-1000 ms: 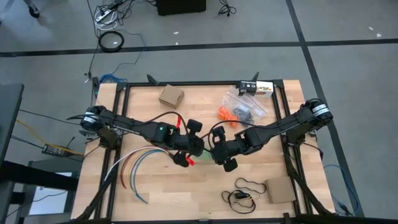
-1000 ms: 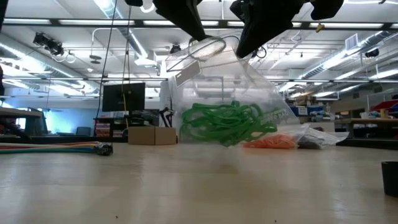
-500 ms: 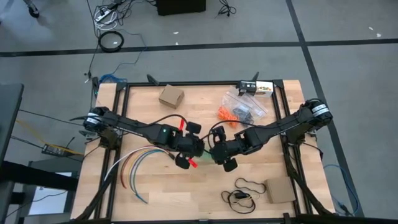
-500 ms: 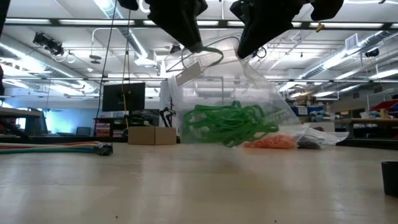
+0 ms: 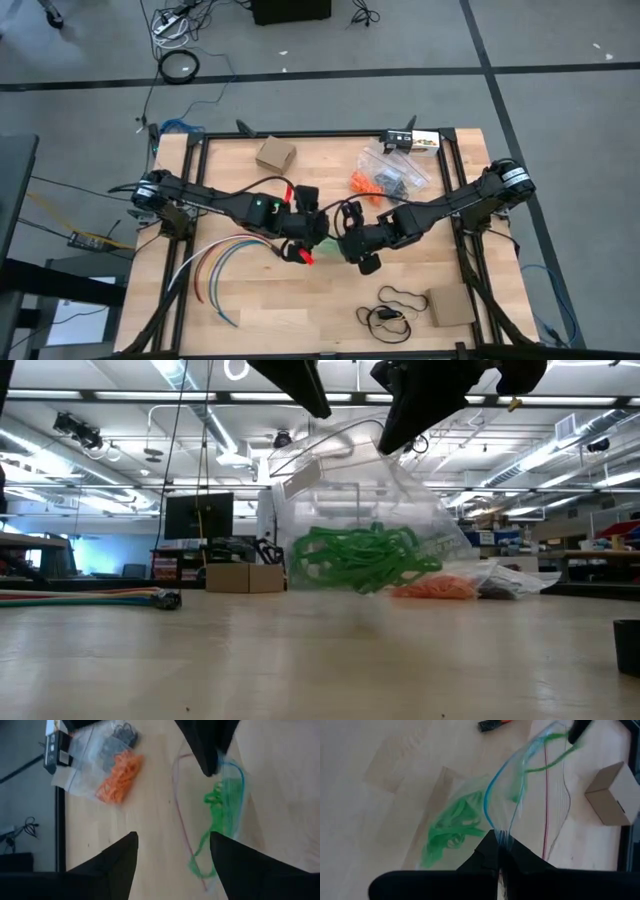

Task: Sort rubber bands
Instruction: Close the transparent zip bag

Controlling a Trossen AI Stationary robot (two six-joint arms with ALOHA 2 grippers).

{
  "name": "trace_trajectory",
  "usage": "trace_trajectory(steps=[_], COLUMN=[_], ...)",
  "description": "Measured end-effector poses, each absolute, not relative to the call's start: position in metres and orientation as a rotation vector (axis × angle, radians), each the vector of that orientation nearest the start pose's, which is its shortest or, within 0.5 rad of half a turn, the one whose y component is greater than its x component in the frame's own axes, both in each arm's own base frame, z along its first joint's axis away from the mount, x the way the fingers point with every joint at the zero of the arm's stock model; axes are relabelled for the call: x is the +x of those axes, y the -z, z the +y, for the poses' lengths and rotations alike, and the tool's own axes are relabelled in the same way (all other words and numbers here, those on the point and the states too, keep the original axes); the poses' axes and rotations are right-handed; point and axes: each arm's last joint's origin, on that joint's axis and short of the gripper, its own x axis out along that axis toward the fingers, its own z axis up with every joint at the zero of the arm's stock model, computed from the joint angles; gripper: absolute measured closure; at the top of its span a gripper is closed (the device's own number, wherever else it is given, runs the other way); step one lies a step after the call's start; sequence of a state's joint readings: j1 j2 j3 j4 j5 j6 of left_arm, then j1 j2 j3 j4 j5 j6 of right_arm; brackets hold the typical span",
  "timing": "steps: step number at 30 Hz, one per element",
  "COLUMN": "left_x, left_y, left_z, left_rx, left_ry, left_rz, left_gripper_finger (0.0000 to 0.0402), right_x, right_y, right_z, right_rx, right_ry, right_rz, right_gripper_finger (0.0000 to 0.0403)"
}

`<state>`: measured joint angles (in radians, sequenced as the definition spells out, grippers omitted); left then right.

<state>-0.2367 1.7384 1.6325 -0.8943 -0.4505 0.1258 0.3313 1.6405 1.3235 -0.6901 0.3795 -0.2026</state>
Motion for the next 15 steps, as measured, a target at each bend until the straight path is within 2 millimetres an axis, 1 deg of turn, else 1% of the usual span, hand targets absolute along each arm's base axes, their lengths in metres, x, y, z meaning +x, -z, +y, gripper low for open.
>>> trace_trajectory(steps=[4, 7, 11, 15], left_x=[0.354, 0.348, 0.329, 0.299], left_y=[-0.32, -0.331, -0.357, -0.387], left_z=[-0.073, -0.071, -0.067, -0.062], left_rx=[0.442, 0.412, 0.348, 0.289], left_ry=[-0.133, -0.143, -0.153, -0.14], left_rz=[0.969, 0.935, 0.856, 0.753], left_gripper_finger=[0.0149, 0.0149, 0.0149, 0.0149], right_x=[0.325, 0.325, 0.327, 0.327], right_y=[-0.268, -0.268, -0.269, -0.269], right_z=[0.101, 0.101, 0.1, 0.1], right_rx=[-0.536, -0.536, -0.547, -0.544], right_ry=[-0.028, -0.017, 0.016, 0.019], right_rz=[0.95, 0.948, 0.93, 0.919], right_gripper_finger=[0.0403, 0.0403, 0.0403, 0.0403])
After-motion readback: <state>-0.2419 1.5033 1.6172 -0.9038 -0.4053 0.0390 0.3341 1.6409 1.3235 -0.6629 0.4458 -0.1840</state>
